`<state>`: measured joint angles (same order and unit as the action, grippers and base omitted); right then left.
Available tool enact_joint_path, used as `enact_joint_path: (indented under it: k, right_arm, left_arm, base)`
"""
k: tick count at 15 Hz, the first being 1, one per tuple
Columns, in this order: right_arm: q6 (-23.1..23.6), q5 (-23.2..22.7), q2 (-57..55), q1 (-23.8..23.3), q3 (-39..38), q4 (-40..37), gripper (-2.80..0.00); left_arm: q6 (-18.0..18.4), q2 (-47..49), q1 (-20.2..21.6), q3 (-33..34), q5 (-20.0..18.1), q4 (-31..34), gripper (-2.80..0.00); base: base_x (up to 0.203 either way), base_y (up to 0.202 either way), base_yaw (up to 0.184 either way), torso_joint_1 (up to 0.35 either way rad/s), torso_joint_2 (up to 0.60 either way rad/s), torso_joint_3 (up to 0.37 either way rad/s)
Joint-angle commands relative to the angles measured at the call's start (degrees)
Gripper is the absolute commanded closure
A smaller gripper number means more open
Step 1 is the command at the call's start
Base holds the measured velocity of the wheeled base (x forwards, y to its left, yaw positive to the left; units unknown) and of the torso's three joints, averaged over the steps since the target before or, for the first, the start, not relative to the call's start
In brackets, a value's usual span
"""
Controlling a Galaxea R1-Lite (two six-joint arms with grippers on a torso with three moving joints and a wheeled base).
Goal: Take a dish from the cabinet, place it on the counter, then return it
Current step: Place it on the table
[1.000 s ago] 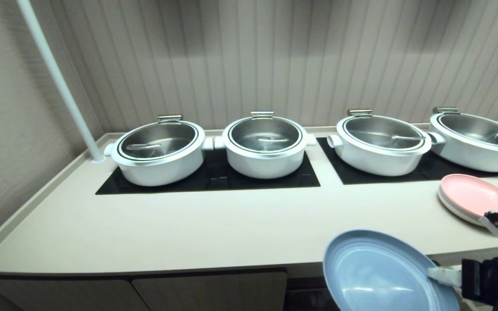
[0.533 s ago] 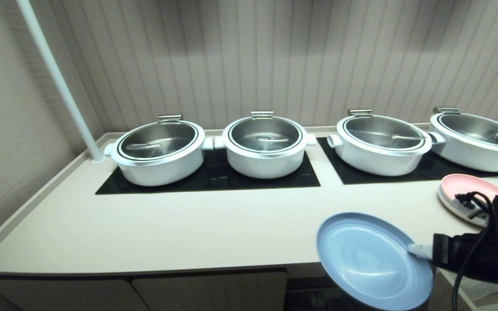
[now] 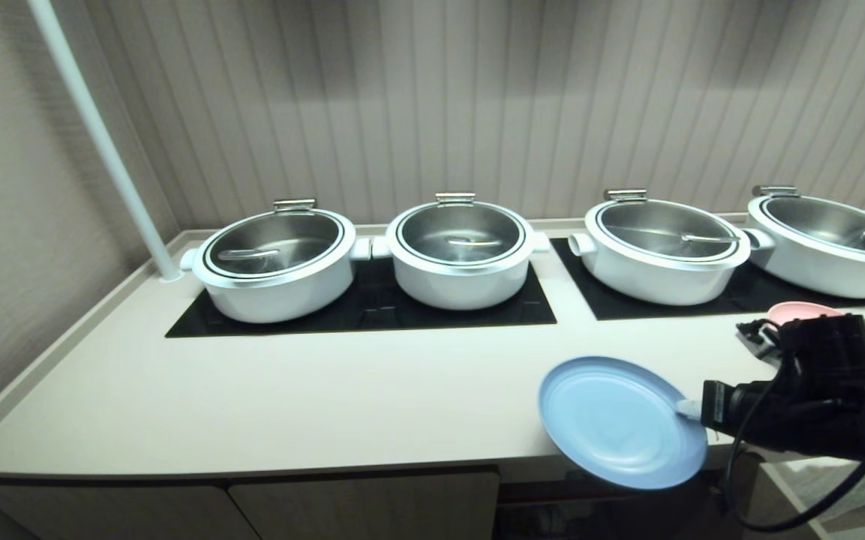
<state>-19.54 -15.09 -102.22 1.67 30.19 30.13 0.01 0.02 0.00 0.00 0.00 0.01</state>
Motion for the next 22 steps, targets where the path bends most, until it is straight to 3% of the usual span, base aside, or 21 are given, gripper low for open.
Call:
enact_joint_path:
  k: [1, 9, 22]
  right_arm:
    - [-0.1, -0.1, -4.7, 0.2, 1.2, 1.6, 0.00]
    - [-0.3, 0.2, -14.6, 1.9, 5.6, 7.7, 0.00]
    - [-2.4, 1.7, -21.3, 1.8, 14.4, 7.6, 0.00]
  left_arm:
    - [0.0, 0.0, 0.0, 0.0, 0.1, 0.0, 0.00]
    - [0.0, 0.0, 0.0, 0.0, 0.0, 0.0, 0.00]
    - [0.0, 0.0, 0.0, 0.0, 0.0, 0.0, 0.00]
  base:
    - [0.000, 0.000, 0.000, 0.000, 0.00, 0.000]
    - [0.000, 0.000, 0.000, 0.000, 0.00, 0.000]
    - [0.000, 0.000, 0.000, 0.000, 0.00, 0.000]
